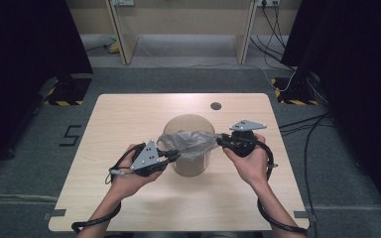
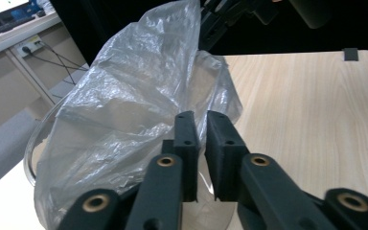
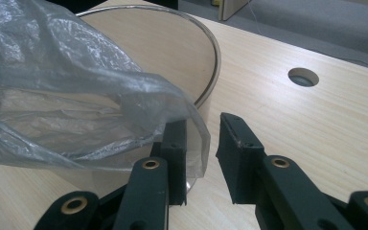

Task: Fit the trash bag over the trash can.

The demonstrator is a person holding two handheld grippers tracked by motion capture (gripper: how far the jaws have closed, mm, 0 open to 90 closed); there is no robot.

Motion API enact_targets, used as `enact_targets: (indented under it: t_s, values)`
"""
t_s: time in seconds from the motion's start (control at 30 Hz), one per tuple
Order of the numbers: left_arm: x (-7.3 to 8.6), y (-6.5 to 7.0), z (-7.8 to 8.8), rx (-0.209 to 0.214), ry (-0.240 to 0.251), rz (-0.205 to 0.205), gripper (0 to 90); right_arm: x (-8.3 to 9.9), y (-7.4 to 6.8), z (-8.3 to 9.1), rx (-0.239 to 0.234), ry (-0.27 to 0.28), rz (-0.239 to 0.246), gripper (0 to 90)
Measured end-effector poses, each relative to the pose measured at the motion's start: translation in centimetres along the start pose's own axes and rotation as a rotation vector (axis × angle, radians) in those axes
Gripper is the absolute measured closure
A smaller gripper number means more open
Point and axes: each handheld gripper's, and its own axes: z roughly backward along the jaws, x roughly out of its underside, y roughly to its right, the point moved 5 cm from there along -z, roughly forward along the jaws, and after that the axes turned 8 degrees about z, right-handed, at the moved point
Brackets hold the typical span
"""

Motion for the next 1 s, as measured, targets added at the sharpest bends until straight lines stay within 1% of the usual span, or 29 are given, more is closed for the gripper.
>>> enact_targets:
  t_s: [0.1,0.17,0.27,0.3,0.33,0.37,0.4,0.43,0.47,0.5,0.57,0.6,0.67,0.7,0.73,0.77,0.8,0.87,0.9,0.93,1.0]
  values:
    - [0.2,0.4,0.2,0.012,-0.007,-0.022,88.6,0.1,0.1,0.0,0.002,-0.004,-0.001,73.2]
    - [0.7,0.6,0.2,0.023,-0.037,-0.037,89.4,0.2,0.2,0.1,0.002,-0.005,-0.004,73.8]
    - [1.2,0.5,0.1,0.022,-0.049,-0.034,89.4,0.4,0.2,0.0,-0.003,-0.010,-0.009,74.1]
    - [1.2,0.2,0.2,-0.001,-0.031,-0.023,89.4,0.4,0.2,-0.1,-0.004,-0.010,-0.009,74.1]
    - [1.0,0.2,0.3,-0.005,-0.019,-0.028,89.4,0.4,0.2,-0.1,-0.004,-0.009,-0.009,74.1]
    - [0.7,0.3,0.5,-0.005,0.005,-0.026,89.2,0.4,0.1,-0.1,-0.004,-0.009,-0.009,74.1]
    - [0.3,0.4,0.6,-0.009,0.026,-0.030,87.4,0.4,0.1,-0.1,-0.005,-0.009,-0.010,74.1]
    - [0.0,0.5,0.7,-0.012,0.032,-0.029,83.6,0.3,0.1,0.0,-0.004,-0.010,-0.008,74.1]
    - [-0.2,0.4,0.7,-0.016,0.038,-0.023,79.8,0.3,0.1,-0.1,-0.005,-0.011,-0.008,74.1]
    - [-0.3,0.3,0.7,-0.020,0.040,-0.015,73.6,0.3,0.2,-0.1,-0.004,-0.010,-0.006,74.1]
    - [-0.3,-0.1,0.4,-0.022,0.044,0.007,66.5,0.2,0.2,0.0,-0.003,-0.010,-0.006,74.1]
    - [-0.3,-0.2,0.3,-0.020,0.042,0.015,64.6,0.1,0.1,0.0,-0.003,-0.008,-0.003,74.1]
    - [-0.3,-0.4,-0.1,-0.001,0.038,0.032,63.8,0.1,0.1,0.0,-0.004,-0.007,-0.003,74.1]
    - [-0.3,-0.4,-0.1,-0.001,0.038,0.032,64.3,0.1,0.0,0.0,-0.004,-0.009,-0.004,74.1]
    - [-0.3,-0.4,-0.4,0.024,0.033,0.050,66.4,0.1,0.0,0.0,-0.004,-0.010,-0.006,74.1]
    - [-0.2,-0.4,-0.6,0.039,0.022,0.058,67.9,0.1,0.0,0.0,-0.005,-0.011,-0.005,74.0]
    - [-0.1,-0.4,-0.8,0.042,0.016,0.060,70.9,0.1,0.0,-0.1,-0.006,-0.010,-0.003,74.1]
    - [0.1,-0.5,-0.9,0.045,0.005,0.058,75.8,0.1,0.0,-0.1,-0.007,-0.010,-0.002,74.1]
    - [0.1,-0.5,-0.9,0.045,0.005,0.058,77.7,0.1,0.0,-0.1,-0.007,-0.010,-0.002,74.1]
    - [0.0,-0.4,-0.9,0.055,0.015,0.055,80.4,0.2,0.0,-0.1,-0.008,-0.012,-0.002,74.1]
    - [-0.1,-0.3,-0.8,0.054,0.017,0.038,83.6,0.2,0.1,-0.1,-0.008,-0.015,-0.004,74.1]
